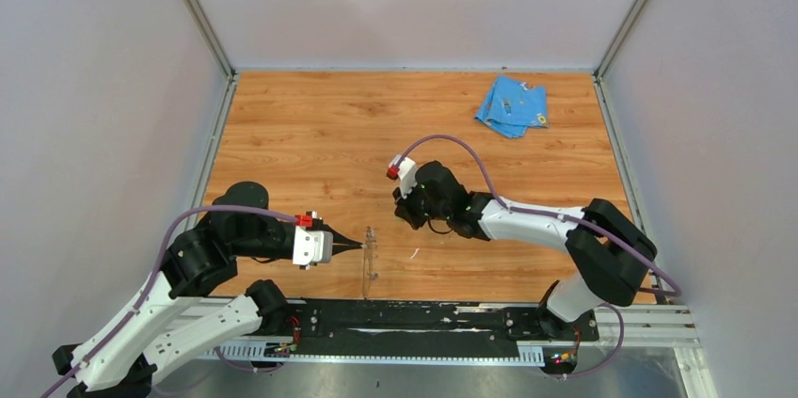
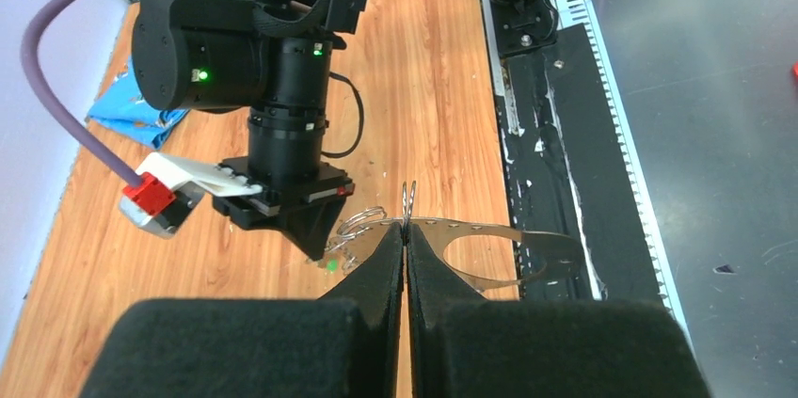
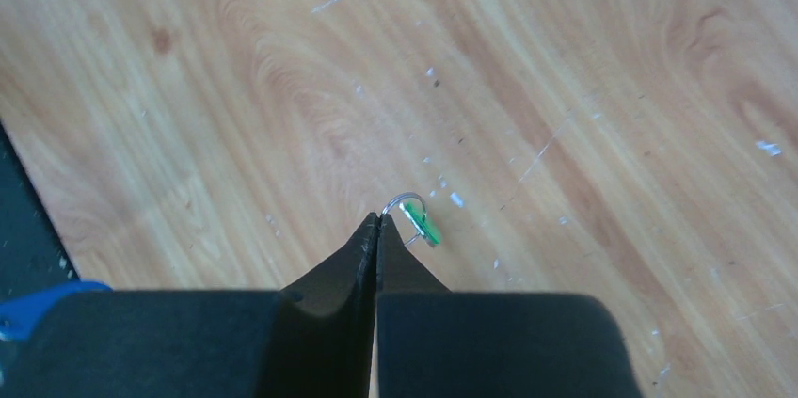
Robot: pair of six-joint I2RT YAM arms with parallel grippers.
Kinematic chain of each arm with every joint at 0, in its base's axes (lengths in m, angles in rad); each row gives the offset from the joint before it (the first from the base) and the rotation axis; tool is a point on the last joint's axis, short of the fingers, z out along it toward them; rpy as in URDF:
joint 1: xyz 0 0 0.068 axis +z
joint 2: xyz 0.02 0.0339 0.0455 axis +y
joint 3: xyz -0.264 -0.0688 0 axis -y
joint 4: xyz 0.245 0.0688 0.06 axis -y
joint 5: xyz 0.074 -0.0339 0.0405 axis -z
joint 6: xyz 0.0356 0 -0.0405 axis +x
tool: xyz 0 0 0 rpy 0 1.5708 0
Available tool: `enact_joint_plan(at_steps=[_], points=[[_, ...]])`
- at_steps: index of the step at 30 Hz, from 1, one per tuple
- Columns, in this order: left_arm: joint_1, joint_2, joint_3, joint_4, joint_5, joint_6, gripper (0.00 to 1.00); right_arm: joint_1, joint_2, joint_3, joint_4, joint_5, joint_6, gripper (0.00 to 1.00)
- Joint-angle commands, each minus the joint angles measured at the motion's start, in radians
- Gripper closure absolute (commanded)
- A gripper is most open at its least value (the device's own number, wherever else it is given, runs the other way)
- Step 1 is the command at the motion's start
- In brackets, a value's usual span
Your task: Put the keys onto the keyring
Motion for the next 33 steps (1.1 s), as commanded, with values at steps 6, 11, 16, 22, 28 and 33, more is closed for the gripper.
enact_joint_plan(at_steps=[6, 11, 16, 22, 28, 33], points=[[0.004, 0.003, 0.013, 0.019, 0.031, -0.006, 1.00, -0.010, -0.102, -0.153, 0.022, -0.351, 0.060, 1.00], [0.004, 0.004, 0.013, 0.019, 0.045, -0.005, 1.00, -0.028, -0.109, -0.178, 0.020, -0.447, 0.071, 1.00], [0.004, 0.005, 0.012, 0.019, 0.048, -0.006, 1.00, -0.094, -0.090, -0.219, 0.057, -0.430, 0.127, 1.00], [0.004, 0.006, 0.011, 0.020, 0.053, -0.007, 1.00, -0.150, -0.030, -0.247, 0.083, -0.406, 0.134, 0.99], [0.005, 0.010, 0.012, 0.022, 0.056, -0.006, 1.00, -0.152, -0.013, -0.249, 0.071, -0.360, 0.119, 0.96], [0.004, 0.012, 0.013, 0.024, 0.060, -0.008, 1.00, -0.152, -0.055, -0.258, 0.054, -0.315, 0.112, 0.92]])
